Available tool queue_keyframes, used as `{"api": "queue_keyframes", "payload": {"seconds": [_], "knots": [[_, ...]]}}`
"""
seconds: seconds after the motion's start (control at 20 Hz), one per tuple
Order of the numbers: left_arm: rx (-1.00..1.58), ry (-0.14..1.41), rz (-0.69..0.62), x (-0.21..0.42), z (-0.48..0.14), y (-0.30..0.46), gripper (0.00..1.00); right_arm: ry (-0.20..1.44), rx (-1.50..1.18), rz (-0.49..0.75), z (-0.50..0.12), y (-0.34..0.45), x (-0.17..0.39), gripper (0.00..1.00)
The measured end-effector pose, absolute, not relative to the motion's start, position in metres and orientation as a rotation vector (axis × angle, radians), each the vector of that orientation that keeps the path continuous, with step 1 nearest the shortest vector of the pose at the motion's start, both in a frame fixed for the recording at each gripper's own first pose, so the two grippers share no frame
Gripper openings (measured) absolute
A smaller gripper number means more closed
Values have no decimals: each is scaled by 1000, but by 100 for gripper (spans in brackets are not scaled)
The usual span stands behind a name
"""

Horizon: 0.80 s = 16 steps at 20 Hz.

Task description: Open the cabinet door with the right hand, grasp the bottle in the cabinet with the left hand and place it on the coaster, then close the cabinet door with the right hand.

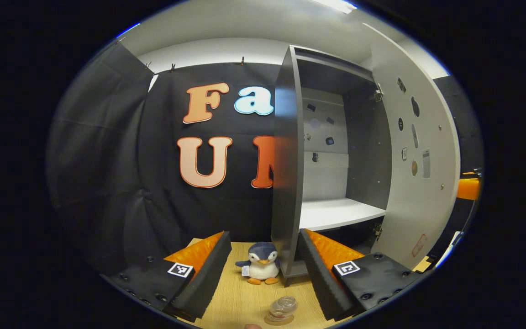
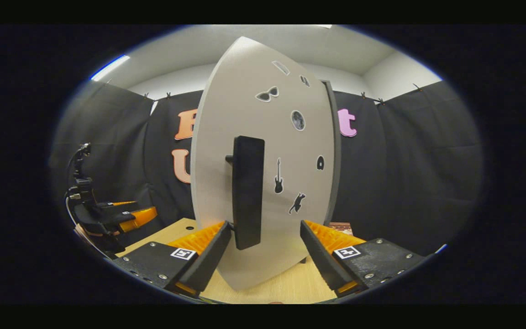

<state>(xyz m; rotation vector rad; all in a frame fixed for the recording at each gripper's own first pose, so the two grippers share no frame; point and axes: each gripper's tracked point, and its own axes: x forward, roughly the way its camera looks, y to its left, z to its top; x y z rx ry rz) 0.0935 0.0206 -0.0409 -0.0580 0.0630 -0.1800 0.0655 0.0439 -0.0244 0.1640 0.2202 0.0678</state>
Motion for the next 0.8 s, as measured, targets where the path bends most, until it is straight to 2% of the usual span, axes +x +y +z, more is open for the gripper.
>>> {"api": "queue_keyframes", "payload": {"seconds": [0.05,0.1,0.25,0.3,0.35,0.8], "knots": [[-55,62,-195,100,-43,24,96,215,150,60,-23,56,76,97],[-56,58,-210,105,-43,27,96,209,138,50,-21,65,85,95],[-83,46,-242,116,-40,36,96,202,132,30,-23,93,119,97],[-86,45,-244,119,-38,39,96,205,146,24,-26,99,129,94],[-87,43,-246,123,-39,42,96,211,166,22,-27,105,138,95],[-121,70,-210,143,-70,48,96,211,315,52,-44,121,189,93]]}}
